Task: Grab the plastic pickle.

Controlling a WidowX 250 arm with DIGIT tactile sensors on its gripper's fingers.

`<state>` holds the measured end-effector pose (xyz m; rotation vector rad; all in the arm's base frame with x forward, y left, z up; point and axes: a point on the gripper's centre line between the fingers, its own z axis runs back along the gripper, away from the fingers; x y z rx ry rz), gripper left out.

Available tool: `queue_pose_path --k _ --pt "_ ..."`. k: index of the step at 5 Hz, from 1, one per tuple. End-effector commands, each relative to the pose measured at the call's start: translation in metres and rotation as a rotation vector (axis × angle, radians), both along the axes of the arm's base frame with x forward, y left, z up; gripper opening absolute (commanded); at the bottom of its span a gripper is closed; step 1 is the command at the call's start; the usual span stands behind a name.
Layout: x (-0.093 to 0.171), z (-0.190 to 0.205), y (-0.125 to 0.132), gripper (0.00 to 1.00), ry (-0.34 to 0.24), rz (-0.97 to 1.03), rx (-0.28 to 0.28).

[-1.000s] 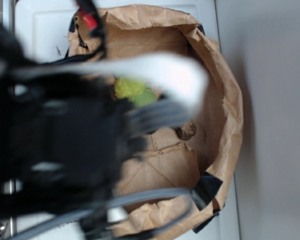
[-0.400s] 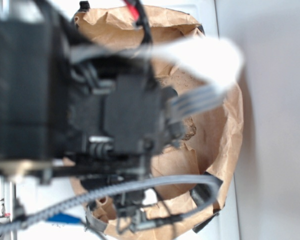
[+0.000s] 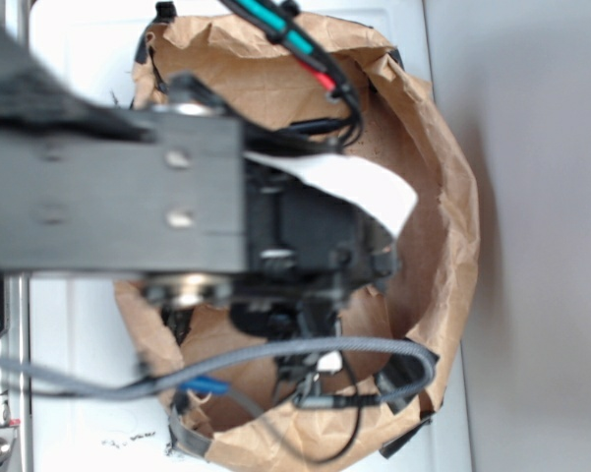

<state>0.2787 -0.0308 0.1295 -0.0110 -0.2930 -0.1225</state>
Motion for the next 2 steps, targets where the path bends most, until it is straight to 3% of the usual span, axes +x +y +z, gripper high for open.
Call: queue_pose_path --k 1,2 --pt "0.017 0.000 0.036 1.00 0.081 0.095 -0.021" --pt "0.024 -0.013 0.043 1.00 0.148 0.108 -0.038"
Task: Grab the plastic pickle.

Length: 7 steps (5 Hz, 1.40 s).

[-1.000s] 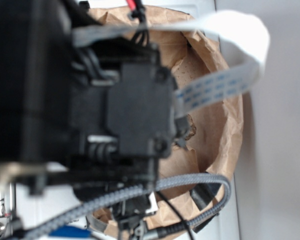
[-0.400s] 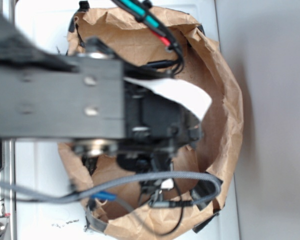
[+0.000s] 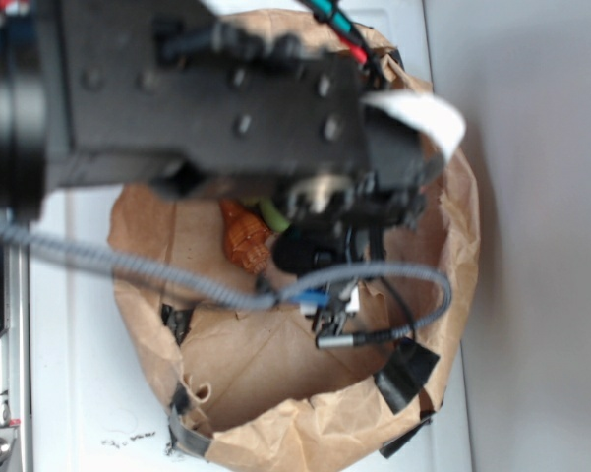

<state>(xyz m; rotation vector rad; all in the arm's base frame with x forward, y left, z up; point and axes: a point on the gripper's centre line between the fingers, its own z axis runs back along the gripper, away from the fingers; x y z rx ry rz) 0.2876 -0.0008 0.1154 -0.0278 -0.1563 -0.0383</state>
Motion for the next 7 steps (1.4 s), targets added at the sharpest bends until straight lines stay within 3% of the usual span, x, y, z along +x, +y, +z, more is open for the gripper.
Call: queue_pose_path --k 1,2,3,5,7 --pt "0.022 -0.014 0.007 1.00 -0.004 -0.002 -0.005" --pt "0.030 -0.035 -0.009 1.00 0.003 0.018 -0.008" --pt "0.028 -0.053 -0.021 1.00 0.087 0.036 -0.032" --pt "0.023 -0.073 -0.019 1.00 0.100 0.021 0.062" --pt "0.022 -0.059 -0.007 1.00 0.060 0.063 0.018"
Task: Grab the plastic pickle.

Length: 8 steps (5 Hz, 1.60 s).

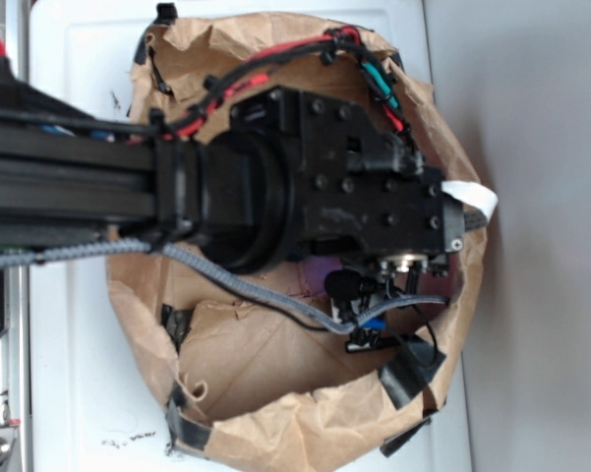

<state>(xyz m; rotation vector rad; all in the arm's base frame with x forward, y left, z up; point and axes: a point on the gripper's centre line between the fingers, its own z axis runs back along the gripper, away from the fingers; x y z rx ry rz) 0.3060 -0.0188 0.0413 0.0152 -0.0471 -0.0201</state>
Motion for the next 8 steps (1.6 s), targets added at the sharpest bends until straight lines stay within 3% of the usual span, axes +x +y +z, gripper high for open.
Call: queue_pose_path --k 1,3,6,8 --pt "-0.003 0.011 -0.013 1.00 -0.066 0.076 -0.026" --pt "-0.008 0.026 -0.015 1.00 -0.121 0.102 -0.083" --pt "0.001 0.017 -0.019 1.00 -0.101 0.135 -0.024" --pt "0.007 0.021 -0.011 1.00 -0.093 0.176 -0.055"
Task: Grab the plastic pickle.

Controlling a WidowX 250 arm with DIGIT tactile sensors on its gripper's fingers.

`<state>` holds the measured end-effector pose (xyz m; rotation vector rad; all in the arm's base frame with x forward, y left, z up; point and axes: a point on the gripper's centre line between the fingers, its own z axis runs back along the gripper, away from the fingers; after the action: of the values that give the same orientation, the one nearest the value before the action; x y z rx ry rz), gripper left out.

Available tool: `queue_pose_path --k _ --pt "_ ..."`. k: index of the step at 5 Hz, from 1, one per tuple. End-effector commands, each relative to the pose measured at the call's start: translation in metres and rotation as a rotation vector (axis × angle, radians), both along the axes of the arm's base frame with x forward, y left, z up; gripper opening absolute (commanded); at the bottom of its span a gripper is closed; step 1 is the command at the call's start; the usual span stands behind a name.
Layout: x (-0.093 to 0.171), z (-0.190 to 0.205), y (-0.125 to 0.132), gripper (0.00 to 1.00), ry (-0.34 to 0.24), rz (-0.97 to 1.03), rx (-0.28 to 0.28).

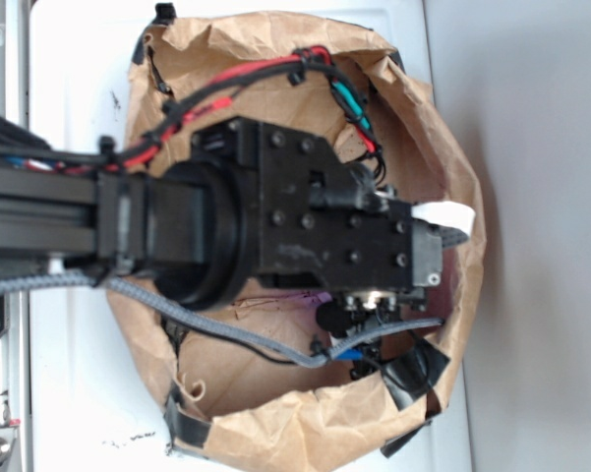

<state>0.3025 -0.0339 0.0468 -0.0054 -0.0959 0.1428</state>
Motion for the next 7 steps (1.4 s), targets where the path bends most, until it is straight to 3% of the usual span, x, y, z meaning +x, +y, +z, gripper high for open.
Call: queue_pose_path --k 1,2,3,5,7 --pt "0.008 0.020 0.008 1.00 -0.075 0.003 -0.062" --pt "-0.010 0.054 0.024 1.00 -0.127 -0.082 -0.132" --pt "-0.022 0.103 0.062 1.00 -0.133 -0.105 -0.178" --pt "-0.007 0.090 0.077 1.00 -0.110 -0.085 -0.149" --pt "0.000 0.056 0.056 1.00 -0.073 -0.138 -0.092"
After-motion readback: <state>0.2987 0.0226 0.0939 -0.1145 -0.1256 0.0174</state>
